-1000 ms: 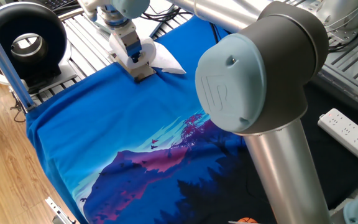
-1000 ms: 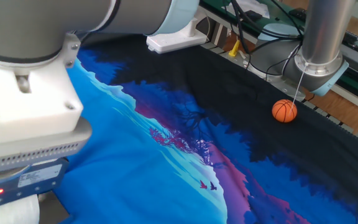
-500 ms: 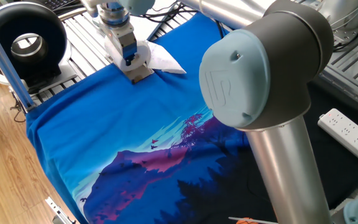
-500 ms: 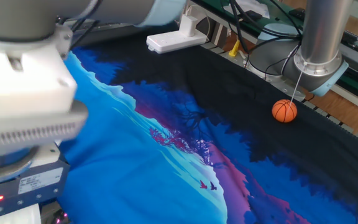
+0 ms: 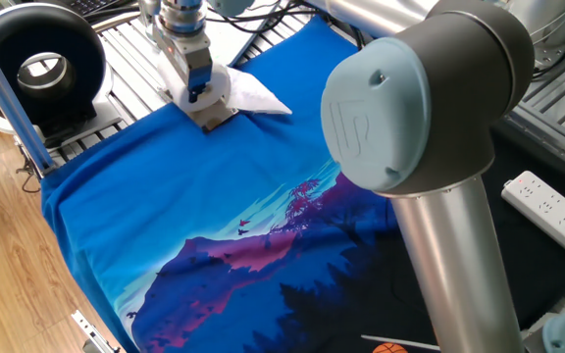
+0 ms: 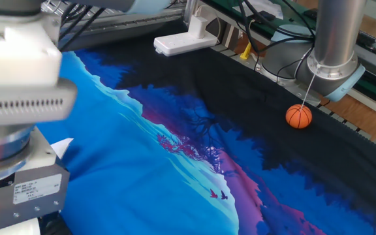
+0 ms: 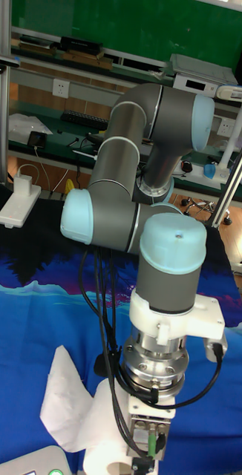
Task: Put the toilet paper on its holder
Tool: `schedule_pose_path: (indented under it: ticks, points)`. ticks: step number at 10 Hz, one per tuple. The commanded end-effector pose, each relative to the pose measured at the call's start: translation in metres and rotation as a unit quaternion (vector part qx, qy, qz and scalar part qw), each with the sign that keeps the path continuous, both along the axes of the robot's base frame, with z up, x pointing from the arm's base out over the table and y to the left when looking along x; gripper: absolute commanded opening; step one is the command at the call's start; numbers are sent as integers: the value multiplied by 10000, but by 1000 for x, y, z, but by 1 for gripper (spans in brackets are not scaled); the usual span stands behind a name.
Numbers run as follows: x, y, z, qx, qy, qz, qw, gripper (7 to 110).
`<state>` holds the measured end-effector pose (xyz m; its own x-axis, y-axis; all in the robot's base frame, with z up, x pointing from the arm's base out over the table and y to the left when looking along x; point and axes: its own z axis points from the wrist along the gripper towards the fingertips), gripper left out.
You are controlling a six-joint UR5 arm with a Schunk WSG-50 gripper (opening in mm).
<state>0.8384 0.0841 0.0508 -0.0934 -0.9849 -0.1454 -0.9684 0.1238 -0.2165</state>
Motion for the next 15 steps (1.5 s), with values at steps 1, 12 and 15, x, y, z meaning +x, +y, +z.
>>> schedule_pose_path:
  ticks: [1, 12, 15]
  points:
    - [-3, 9, 1, 285, 124, -10, 9995, 110]
    - [-9, 50, -3, 1018, 558, 130, 9932, 110]
    - [-9, 65, 2, 1352, 573, 75, 9891, 110]
